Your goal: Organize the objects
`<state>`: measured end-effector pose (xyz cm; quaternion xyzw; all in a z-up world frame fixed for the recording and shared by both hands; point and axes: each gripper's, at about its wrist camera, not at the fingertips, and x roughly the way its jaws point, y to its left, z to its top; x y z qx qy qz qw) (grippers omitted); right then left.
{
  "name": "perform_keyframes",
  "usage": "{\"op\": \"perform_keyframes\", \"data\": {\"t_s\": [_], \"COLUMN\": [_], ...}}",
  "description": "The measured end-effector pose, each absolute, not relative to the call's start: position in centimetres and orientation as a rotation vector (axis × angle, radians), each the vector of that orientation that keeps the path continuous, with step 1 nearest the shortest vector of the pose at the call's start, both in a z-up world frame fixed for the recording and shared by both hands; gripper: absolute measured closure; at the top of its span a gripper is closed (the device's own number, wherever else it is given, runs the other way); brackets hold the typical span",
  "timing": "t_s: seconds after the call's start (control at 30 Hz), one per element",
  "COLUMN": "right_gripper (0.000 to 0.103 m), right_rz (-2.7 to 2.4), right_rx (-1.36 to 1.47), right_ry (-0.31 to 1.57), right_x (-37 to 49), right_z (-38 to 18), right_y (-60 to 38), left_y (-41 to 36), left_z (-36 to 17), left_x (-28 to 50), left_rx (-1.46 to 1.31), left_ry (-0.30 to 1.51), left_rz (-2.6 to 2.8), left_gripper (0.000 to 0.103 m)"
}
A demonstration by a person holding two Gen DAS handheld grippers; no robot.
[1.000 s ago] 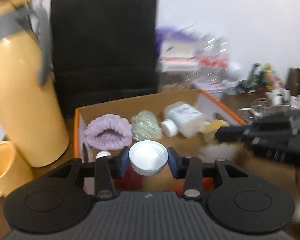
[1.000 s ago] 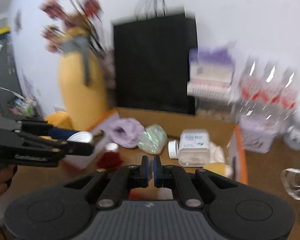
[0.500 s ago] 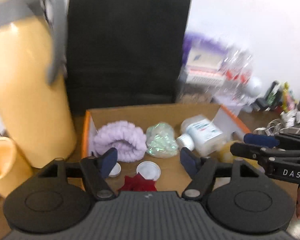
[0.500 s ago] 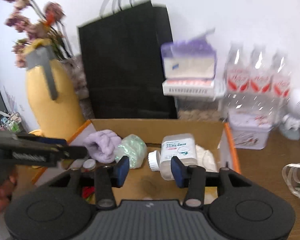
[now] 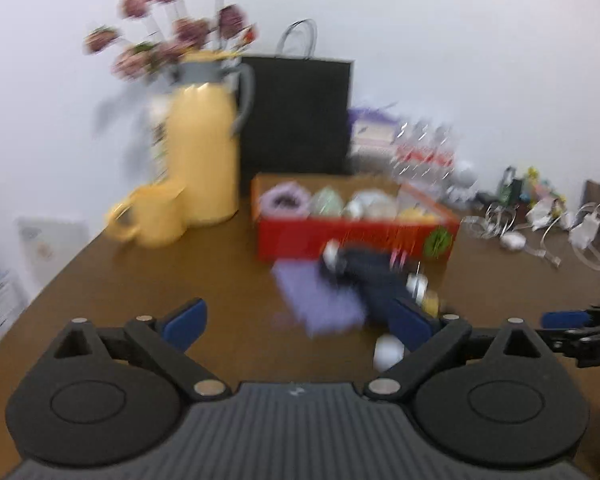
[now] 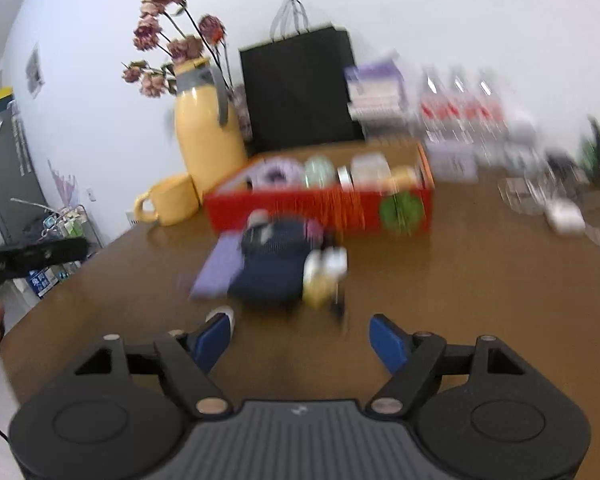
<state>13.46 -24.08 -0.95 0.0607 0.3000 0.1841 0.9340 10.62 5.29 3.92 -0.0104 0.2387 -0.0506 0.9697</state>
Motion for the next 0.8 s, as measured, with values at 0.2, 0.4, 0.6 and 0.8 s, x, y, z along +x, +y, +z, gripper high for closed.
{"op": "perform_keyframes", "data": {"t_s": [0.2, 0.4, 0.6, 0.8], "right_gripper": [0.027, 0.028, 0.040, 0.050], "right_rz": [0.424, 0.338, 0.293, 0.339], "right_rx": [0.081, 0.100, -0.004, -0.112], "right_ry": [0.645, 0.556, 0.548, 0.577], "right_x": [7.9, 6.3, 12.1, 19.9], "right_z": [-1.1, -0.1, -1.4, -3.6], "right_y": [-24.0, -26.1, -24.7, -21.8], "left_y": [5.2, 4.5, 0.4, -2.4], "left_z": [4.3, 2.8, -0.7, -3.1], "left_x": [4.8, 6.2, 12.8, 17.9], "left_rx": [0.014, 0.002, 0.057, 0.088], "left_ry": [0.442, 0.479, 0.583, 0.648], "left_rz": [-0.128, -0.174, -0.320, -0.367], "left_gripper": [0.002, 0.013, 0.031, 0.036]}}
